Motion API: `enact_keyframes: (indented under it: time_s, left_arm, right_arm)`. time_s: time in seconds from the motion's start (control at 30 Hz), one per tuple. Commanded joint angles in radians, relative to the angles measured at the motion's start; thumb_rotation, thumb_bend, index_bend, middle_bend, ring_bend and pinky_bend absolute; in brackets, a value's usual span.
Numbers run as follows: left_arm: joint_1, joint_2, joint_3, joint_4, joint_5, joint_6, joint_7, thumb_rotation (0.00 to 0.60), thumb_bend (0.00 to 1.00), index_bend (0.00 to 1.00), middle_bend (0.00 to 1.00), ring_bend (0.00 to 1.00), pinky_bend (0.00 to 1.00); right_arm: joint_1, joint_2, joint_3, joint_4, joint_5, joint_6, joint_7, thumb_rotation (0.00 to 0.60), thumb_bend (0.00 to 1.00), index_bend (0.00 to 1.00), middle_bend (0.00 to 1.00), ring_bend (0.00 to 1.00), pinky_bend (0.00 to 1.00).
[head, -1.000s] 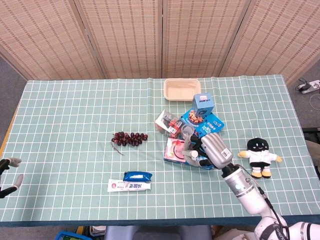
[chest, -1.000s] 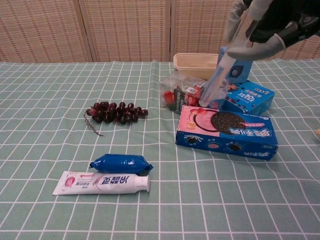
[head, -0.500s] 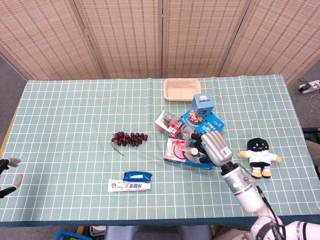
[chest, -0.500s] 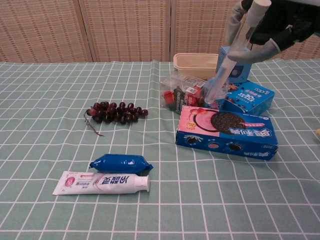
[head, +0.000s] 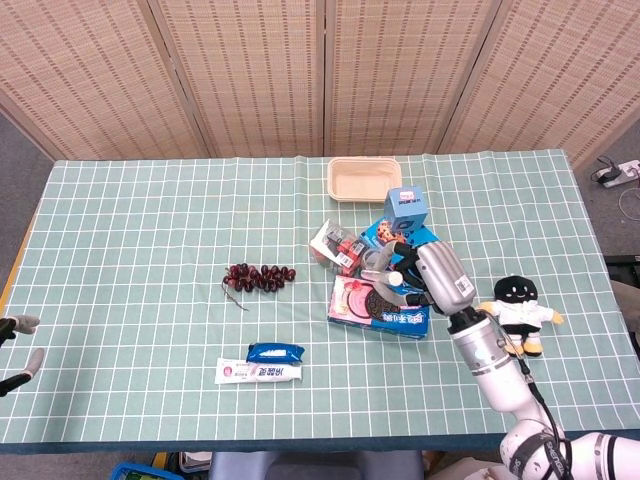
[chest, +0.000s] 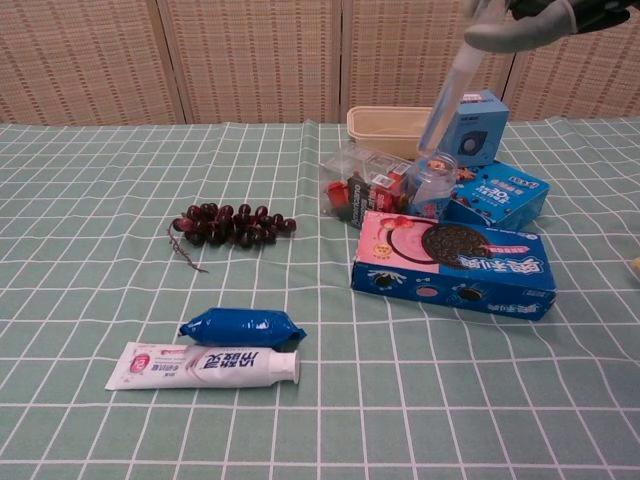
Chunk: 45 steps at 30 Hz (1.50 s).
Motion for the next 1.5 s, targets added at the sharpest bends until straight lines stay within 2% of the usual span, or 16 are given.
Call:
enact_keyframes:
  time_s: [0.03, 0.3, 0.63, 1.13, 1.5]
  left_arm:
    - [0.0, 0.001, -0.001, 0.0, 0.0, 0.001, -0.002, 0.6, 0.33, 0.47, 0.45, 0.44, 0.63]
    - [-0.001, 0.002, -0.001, 0.002, -0.003, -0.005, -0.009, 0.6, 0.33, 0.47, 0.45, 0.44, 0.63]
    - [0.001, 0.006, -0.005, 0.004, -0.009, -0.003, -0.022, 0.6, 0.33, 0.47, 0.45, 0.44, 0.63]
    - [0.007, 0.011, -0.004, 0.001, -0.001, 0.01, -0.031, 0.6, 0.33, 0.47, 0.45, 0.44, 0.63]
    - [0.012, 0.016, -0.006, 0.002, -0.002, 0.016, -0.046, 0.6, 0.33, 0.47, 0.45, 0.44, 0.63]
  right_arm:
    - [0.009, -0.006, 0.016, 0.009, 0.037, 0.013, -0.044, 0.6, 0.43, 0.72, 1.0, 1.0, 1.0]
    - [0.032, -0.035, 0.036, 0.059, 0.103, 0.009, -0.091, 0.6, 0.43, 0.72, 1.0, 1.0, 1.0]
    - [0.056, -0.071, 0.041, 0.137, 0.161, -0.024, -0.088, 0.6, 0.43, 0.72, 1.0, 1.0, 1.0]
    - [0.079, -0.119, 0.029, 0.205, 0.179, -0.059, -0.069, 0.6, 0.43, 0.72, 1.0, 1.0, 1.0]
    - [0.113, -0.176, 0.029, 0.294, 0.219, -0.11, -0.063, 0.6, 0.43, 0.72, 1.0, 1.0, 1.0]
